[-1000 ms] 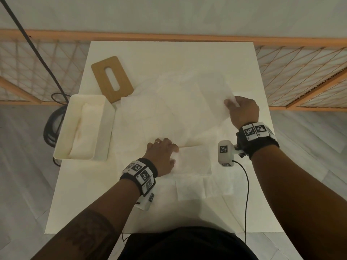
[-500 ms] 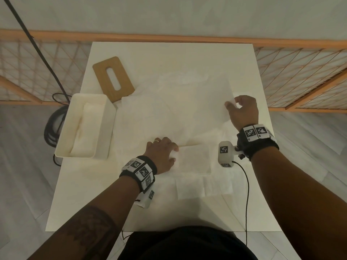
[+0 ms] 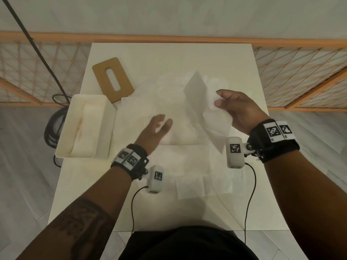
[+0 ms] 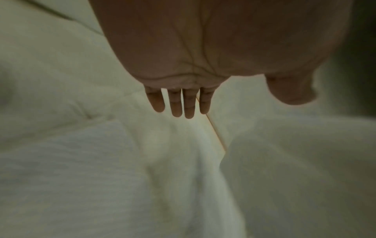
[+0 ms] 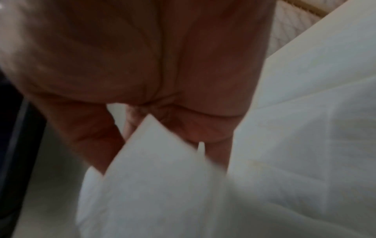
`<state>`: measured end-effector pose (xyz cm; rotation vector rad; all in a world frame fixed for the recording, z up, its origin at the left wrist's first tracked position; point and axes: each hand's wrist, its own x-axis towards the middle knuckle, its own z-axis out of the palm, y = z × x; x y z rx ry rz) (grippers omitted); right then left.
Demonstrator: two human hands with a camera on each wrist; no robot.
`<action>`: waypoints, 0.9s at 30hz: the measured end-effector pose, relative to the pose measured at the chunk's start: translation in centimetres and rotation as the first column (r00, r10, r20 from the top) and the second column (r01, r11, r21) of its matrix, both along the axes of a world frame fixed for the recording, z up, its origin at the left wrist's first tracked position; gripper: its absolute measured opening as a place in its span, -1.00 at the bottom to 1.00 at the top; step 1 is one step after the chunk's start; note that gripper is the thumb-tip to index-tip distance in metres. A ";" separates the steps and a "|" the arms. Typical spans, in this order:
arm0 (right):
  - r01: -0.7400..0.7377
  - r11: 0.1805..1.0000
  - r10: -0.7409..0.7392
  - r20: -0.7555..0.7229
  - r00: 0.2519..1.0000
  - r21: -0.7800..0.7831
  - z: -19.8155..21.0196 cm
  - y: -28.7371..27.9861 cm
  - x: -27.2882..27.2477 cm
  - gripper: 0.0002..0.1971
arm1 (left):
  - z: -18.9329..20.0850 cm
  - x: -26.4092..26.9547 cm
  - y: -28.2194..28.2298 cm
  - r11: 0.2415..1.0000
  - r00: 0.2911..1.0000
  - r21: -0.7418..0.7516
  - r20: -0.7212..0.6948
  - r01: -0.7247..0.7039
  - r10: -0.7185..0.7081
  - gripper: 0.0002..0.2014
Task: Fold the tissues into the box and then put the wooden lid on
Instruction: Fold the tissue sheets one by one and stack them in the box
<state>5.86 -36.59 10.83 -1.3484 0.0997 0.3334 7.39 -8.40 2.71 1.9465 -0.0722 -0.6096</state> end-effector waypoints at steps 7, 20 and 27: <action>-0.121 0.990 0.127 -0.072 0.989 0.078 1.2 0.5 0.6 -0.84 | 3.7 1.7 -0.9 0.884 0.985 -0.467 -0.152 -0.001 -0.080 -0.13; 0.038 0.998 -0.058 -0.401 0.914 -0.059 -5.2 2.2 -2.5 -0.67 | 0.7 0.6 1.9 0.903 0.949 -0.344 -0.264 -0.258 0.171 -0.61; 0.094 0.989 -0.130 -0.362 0.923 -0.117 -5.7 1.6 -2.2 -0.72 | 0.9 1.3 3.3 0.971 0.982 -0.236 -0.188 -0.027 -0.018 -0.49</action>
